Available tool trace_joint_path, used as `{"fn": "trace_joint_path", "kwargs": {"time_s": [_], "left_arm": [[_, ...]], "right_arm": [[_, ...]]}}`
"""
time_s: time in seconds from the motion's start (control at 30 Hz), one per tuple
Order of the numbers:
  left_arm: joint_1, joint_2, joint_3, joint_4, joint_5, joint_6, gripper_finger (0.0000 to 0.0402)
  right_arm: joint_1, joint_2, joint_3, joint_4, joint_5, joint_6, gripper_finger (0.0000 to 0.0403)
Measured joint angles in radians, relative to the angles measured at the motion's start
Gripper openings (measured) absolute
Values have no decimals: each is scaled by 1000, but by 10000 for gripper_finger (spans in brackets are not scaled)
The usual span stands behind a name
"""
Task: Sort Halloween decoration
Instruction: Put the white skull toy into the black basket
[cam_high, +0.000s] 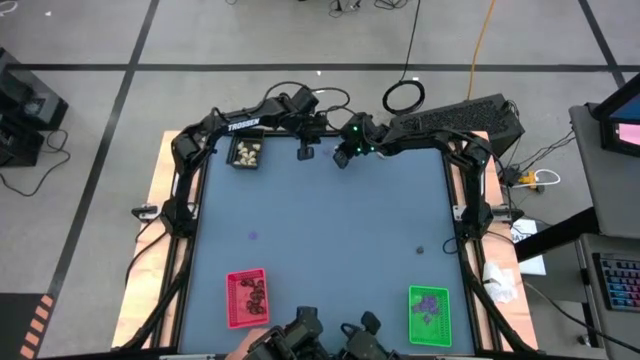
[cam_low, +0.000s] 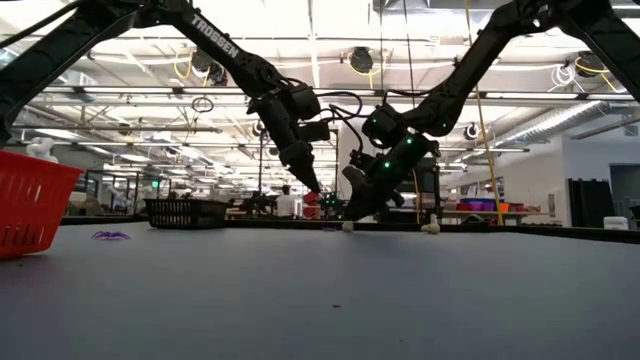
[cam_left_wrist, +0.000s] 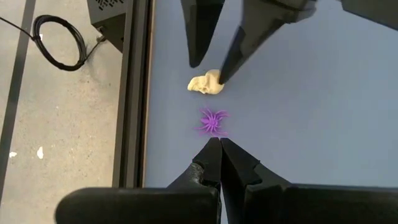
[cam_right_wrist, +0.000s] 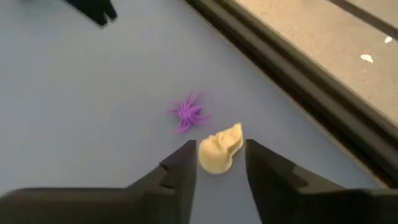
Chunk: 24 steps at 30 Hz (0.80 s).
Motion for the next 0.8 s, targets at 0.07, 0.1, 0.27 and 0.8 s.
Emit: {"fn": "trace_joint_path", "kwargs": {"time_s": [0.07, 0.1, 0.27, 0.8], "left_arm": [[0, 0, 0, 0, 0, -1, 0], [0, 0, 0, 0, 0, -1, 0], [0, 0, 0, -1, 0, -3, 0], [0, 0, 0, 7, 0, -20, 0]], "right_arm": [[0, 2, 0, -12, 0, 1, 142], [0, 5, 0, -7, -1, 8, 149], [-6, 28, 0, -2, 0, 38, 153], [-13, 54, 63, -72, -4, -15, 52]]}}
